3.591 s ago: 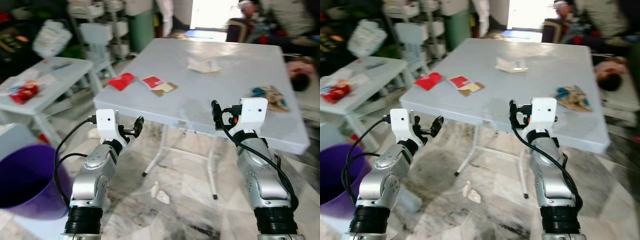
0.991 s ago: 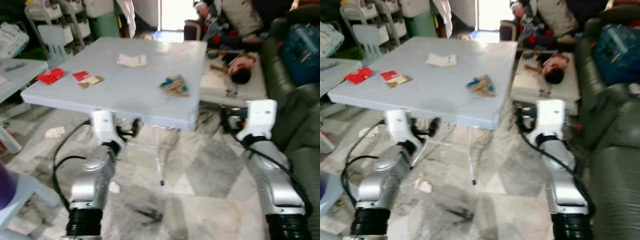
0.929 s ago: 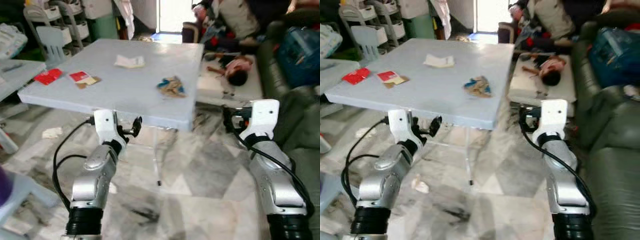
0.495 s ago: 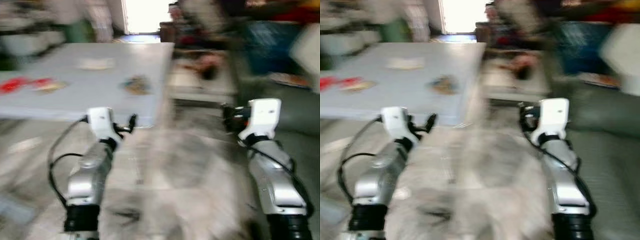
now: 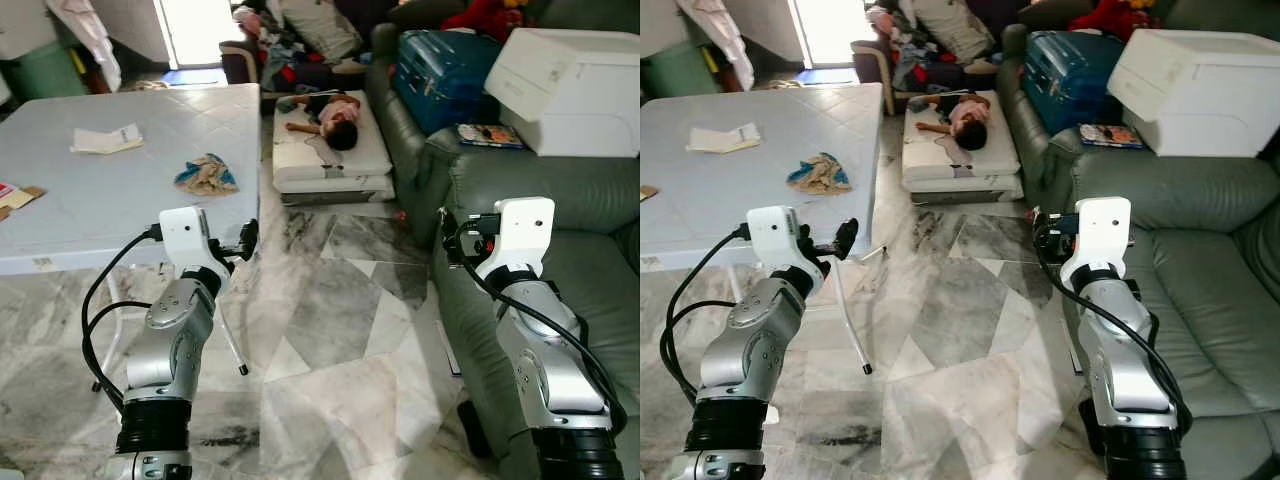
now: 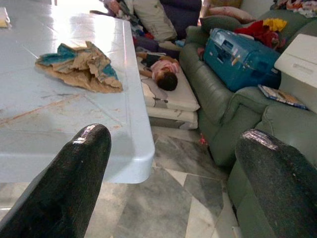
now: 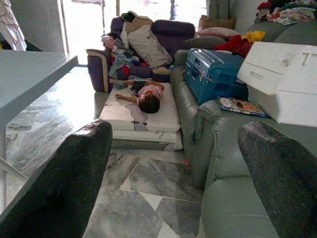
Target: Picking trash to rubbish bin
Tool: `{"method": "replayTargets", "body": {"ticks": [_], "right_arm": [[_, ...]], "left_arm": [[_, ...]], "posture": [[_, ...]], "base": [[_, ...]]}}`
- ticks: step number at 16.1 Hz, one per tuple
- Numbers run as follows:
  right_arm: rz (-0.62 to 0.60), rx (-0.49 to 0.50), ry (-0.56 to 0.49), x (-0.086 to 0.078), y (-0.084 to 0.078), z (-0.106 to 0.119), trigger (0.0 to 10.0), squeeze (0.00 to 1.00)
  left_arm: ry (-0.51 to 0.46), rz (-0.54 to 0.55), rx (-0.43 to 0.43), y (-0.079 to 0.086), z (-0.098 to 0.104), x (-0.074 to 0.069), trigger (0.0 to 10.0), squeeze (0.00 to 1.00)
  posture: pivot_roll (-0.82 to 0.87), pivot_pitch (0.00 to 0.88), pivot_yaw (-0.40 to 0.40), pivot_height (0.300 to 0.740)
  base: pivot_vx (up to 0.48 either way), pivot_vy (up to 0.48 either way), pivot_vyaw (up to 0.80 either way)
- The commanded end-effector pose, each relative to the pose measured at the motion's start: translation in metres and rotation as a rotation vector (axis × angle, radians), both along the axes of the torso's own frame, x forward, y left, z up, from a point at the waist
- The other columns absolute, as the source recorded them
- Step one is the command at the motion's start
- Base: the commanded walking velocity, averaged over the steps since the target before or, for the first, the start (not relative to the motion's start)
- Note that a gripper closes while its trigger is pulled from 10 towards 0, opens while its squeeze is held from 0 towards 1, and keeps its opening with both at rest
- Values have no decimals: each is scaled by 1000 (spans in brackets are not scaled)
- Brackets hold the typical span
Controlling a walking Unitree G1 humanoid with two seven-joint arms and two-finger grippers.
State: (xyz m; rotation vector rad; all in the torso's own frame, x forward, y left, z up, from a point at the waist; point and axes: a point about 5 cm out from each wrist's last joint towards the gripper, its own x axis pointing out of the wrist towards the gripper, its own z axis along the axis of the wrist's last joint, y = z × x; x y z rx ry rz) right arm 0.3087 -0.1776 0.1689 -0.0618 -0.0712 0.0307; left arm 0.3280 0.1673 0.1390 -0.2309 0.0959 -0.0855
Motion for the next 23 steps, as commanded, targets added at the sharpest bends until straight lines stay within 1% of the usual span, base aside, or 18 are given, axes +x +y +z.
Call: {"method": "replayTargets", "body": {"ticks": [1, 14, 23], "right_arm": [[-2, -2, -12, 0, 1, 5, 10000, 0], [0, -1, -14, 1, 2, 5, 10000, 0], [-1, -1, -14, 1, 2, 5, 10000, 0]], "left_arm": [[-13, 7, 4, 2, 5, 3, 10000, 0], [-16, -13, 32, 1, 4, 4, 10000, 0], [-9, -26, 35, -1, 2, 5, 10000, 0]], "posture": [[9, 11, 10, 740], [10, 9, 11, 740], [6, 9, 13, 740]], "base": [[0, 0, -781], [19, 0, -781], [285, 0, -781]]}}
